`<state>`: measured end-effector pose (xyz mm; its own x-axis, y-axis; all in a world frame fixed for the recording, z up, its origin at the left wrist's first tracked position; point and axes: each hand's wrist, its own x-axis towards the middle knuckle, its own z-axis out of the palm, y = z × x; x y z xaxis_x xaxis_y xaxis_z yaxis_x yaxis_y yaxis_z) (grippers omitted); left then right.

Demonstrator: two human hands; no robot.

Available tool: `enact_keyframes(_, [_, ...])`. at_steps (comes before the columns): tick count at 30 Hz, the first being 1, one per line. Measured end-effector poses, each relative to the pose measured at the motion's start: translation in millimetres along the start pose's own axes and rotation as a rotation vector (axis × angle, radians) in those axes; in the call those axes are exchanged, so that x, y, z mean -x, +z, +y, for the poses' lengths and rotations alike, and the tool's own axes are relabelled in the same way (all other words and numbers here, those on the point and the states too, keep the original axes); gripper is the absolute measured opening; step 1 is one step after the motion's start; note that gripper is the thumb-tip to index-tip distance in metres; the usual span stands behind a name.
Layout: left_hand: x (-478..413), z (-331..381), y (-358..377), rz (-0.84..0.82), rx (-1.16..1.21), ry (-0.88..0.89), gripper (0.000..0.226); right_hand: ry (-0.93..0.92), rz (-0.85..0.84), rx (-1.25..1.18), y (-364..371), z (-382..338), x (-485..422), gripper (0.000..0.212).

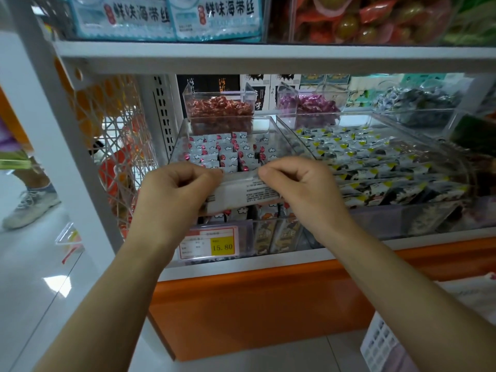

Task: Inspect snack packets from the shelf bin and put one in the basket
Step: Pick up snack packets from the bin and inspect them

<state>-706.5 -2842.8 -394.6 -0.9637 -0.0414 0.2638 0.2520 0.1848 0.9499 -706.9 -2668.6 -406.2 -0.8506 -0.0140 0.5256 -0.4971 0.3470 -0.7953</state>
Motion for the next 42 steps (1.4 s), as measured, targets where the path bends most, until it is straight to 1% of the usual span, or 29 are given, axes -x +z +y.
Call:
enact_keyframes(2, [0.9,0.3,0.4,0.018,-0.019,0.025,0.021,0.028,-0.015,-0.013,0.1,0.6,-0.6,0.012])
enact_keyframes(4, [0.4,-1.3,-0.5,0.047,-0.032,0.036,0.023,0.095,-0.105,-0.105,-2.3,1.2,-2.3,0.014])
enact_keyframes(6, [-0.9,-1.8,-2.1,0.075,-0.004,0.003,0.023,0.146,-0.231,-0.203,-5.4,3.4,-3.8,0.031])
enact_keyframes(8, [-2.0,-1.1,-3.5,0.072,0.038,-0.023,0.023,0.111,-0.248,-0.156,-5.4,2.7,-5.0,0.039])
enact_keyframes(9, [-2.7,-0.1,-4.0,0.074,0.028,-0.003,0.022,0.090,-0.214,-0.136,-4.9,1.9,-5.6,0.037])
enact_keyframes(10, [-4.5,0.3,-5.7,0.099,-0.032,0.050,0.021,0.077,-0.161,-0.138,-4.5,0.9,-6.2,0.034])
enact_keyframes(12, [-11.2,0.8,-12.6,0.214,-0.250,0.191,0.020,0.072,-0.032,-0.166,-4.8,0.0,-8.7,0.024])
enact_keyframes(14, [-17.7,1.3,-20.9,0.332,-0.425,0.286,0.029,0.100,0.080,-0.204,-6.8,0.6,-13.0,0.016])
enact_keyframes(15, [-20.4,1.2,-23.3,0.339,-0.463,0.297,0.033,0.114,0.113,-0.218,-7.5,1.1,-15.5,0.014])
enact_keyframes(16, [-22.8,0.4,-24.0,0.302,-0.486,0.300,0.036,0.130,0.137,-0.224,-7.9,1.8,-18.2,0.016])
enact_keyframes(17, [-25.0,0.0,-22.1,0.226,-0.518,0.303,0.040,0.145,0.156,-0.224,-7.8,2.3,-21.2,0.019])
enact_keyframes(19, [-32.1,-2.1,-13.8,0.010,-0.596,0.289,0.046,0.161,0.179,-0.220,-7.0,2.8,-26.3,0.021])
enact_keyframes(20, [-36.7,-1.7,-8.7,-0.086,-0.638,0.253,0.048,0.163,0.190,-0.219,-6.1,3.0,-28.0,0.019])
enact_keyframes(22, [-49.5,0.5,2.5,-0.221,-0.745,0.178,0.043,0.164,0.211,-0.218,-4.7,3.3,-30.2,0.017])
enact_keyframes(24, [-63.1,3.3,11.7,-0.289,-0.845,0.111,0.040,0.163,0.225,-0.199,-3.6,4.0,-31.0,0.017])
enact_keyframes(28, [-83.9,-5.5,22.6,-0.402,-0.940,-0.065,0.062,0.141,0.222,-0.142,-2.7,6.1,-30.3,0.018])
enact_keyframes(30, [-88.3,-13.3,24.9,-0.433,-0.961,-0.131,0.066,0.123,0.219,-0.108,-2.1,6.9,-29.5,0.017])
enact_keyframes(37, [-96.7,-24.1,28.2,-0.421,-1.034,-0.209,0.067,0.111,0.209,-0.139,-2.4,8.4,-28.3,0.014])
enact_keyframes(42, [-96.2,-23.9,29.6,-0.377,-1.147,-0.184,0.067,0.107,0.211,-0.150,-3.3,9.8,-28.5,0.015])
